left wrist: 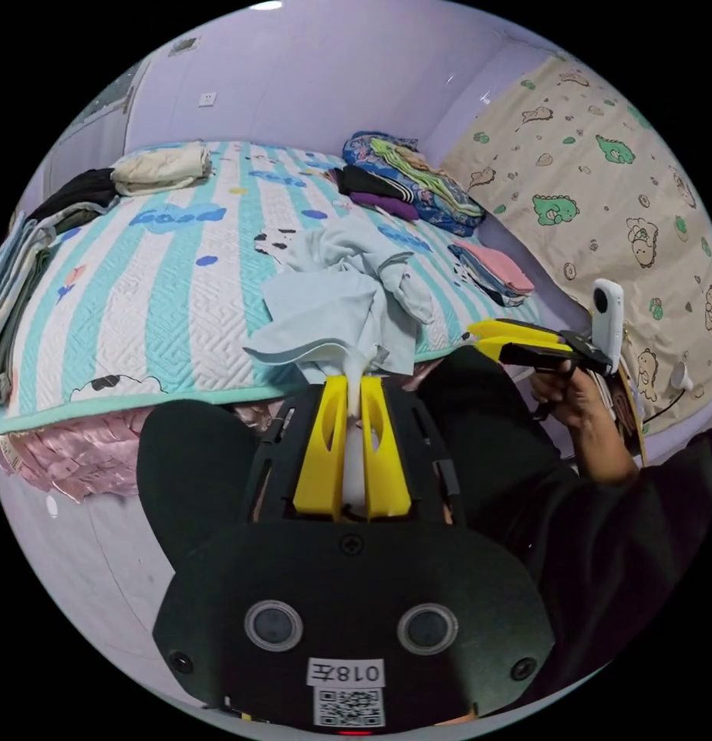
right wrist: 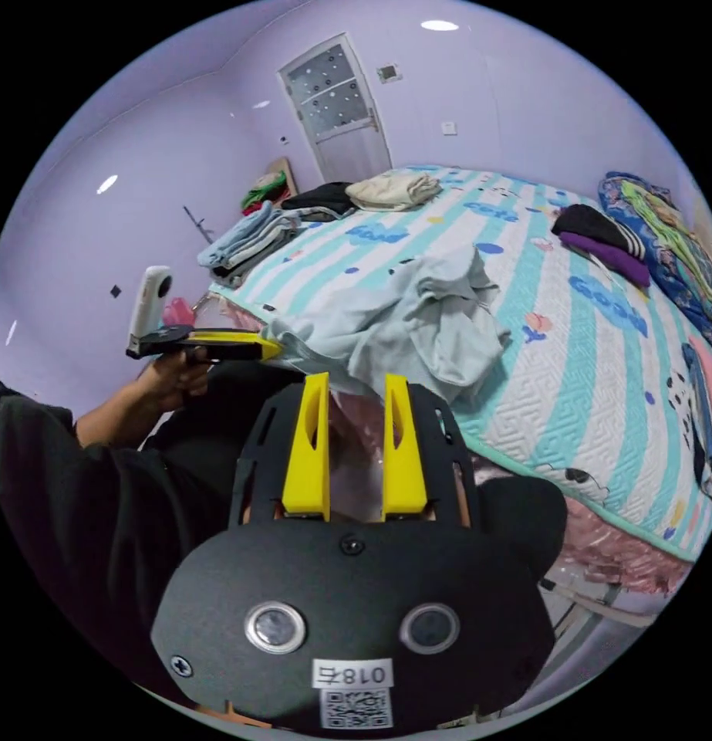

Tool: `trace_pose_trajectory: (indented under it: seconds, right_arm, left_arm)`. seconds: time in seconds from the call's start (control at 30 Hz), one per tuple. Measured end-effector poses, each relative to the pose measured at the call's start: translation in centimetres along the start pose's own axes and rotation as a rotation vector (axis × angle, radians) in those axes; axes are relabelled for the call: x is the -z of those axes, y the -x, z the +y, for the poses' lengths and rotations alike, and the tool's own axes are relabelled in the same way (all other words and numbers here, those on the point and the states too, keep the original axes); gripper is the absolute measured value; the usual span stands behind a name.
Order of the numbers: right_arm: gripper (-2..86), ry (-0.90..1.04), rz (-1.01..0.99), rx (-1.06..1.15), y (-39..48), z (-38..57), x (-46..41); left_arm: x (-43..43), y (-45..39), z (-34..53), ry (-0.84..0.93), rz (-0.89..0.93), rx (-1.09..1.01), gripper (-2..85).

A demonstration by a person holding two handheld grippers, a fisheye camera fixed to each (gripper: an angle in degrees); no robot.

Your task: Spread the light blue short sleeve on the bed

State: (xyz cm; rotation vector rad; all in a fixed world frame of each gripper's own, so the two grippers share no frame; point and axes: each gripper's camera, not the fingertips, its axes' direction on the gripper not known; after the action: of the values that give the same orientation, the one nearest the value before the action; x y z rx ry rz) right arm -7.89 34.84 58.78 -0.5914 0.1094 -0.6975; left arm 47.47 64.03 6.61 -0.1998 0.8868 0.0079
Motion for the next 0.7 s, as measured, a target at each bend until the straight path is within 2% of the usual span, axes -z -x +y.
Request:
trace_pose_trajectory:
  seconds: [0.17, 0.3, 0.4, 0.5, 0.57, 0.7]
  right_arm:
    - [12.0, 0.099, -0.014, -0.088, -0.2, -2.4, -6.8]
    - [12.1, 0.194, 0.041, -0.097, -0.3, -3.6, -11.4]
    - [11.8, 0.235, 0.102, -0.081, 0.1, -3.7, -14.0]
    - [10.1, 0.27, 0.159, -0.062, 0.5, -3.1, -16.2]
    - [8.9, 0.253, 0.184, -0.06, 0.5, -2.6, -16.5]
    - [5.0, 0.25, 0.161, -0.046, -0.1, -1.7, -16.5]
  left_arm:
    - [-0.5, -0.1, 0.0, 0.095, 0.08, 0.0, 8.8]
    - [1.3, 0.0, 0.4, 0.089, 0.106, -0.006, 9.9]
    - [3.3, 0.1, 0.4, 0.026, -0.004, -0.02, 9.6]
    - [2.6, -0.2, -1.2, 0.045, -0.122, -0.094, 9.6]
    - [0.6, -1.1, -2.8, 0.076, -0.253, -0.208, 9.8]
    - [-3.5, -2.5, -4.5, 0.141, -0.404, -0.421, 10.5]
